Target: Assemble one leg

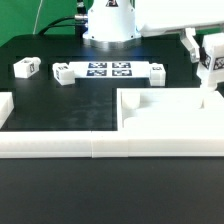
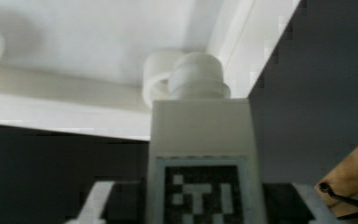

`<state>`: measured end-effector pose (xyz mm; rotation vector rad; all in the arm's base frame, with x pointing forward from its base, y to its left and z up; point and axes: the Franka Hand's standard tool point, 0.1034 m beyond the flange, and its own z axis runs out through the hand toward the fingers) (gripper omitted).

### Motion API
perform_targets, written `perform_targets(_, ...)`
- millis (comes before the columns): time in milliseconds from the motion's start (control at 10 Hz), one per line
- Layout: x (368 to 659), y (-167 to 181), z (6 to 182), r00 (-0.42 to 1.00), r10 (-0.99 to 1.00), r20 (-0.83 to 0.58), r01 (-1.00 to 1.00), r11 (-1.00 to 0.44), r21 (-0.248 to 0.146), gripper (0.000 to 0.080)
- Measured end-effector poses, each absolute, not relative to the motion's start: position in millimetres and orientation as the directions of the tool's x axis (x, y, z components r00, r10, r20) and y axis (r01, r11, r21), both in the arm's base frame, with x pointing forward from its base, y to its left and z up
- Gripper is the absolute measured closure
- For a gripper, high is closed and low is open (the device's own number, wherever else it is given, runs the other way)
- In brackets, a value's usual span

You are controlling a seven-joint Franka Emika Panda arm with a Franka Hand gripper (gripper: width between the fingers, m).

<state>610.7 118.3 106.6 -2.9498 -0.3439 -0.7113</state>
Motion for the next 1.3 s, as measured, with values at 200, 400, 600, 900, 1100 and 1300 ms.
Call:
perform_targets(200,627.0,116.7,99.2,0.860,0.202,0.469,0.243,-0.970,-0.028,0.0509)
perform_targets(400,628.1,119.4,86.7,0.853,0.199,0.482,0.243,-0.970,-0.029,0.0509)
perform_targets(600,630.7,119.7,83.0,0.838,0.192,0.511,0.239,-0.971,-0.027,0.0509)
perform_targets(900,631.1,119.9,77.4,0.828,0.186,0.530,0.235,-0.972,-0.027,0.0509)
perform_targets(1100,628.8,117.9,70.9,0.828,0.188,0.529,0.236,-0.972,-0.024,0.0509)
perform_targets(1300,629.6,119.6,70.4,0.800,0.159,0.579,0.210,-0.977,-0.022,0.0509)
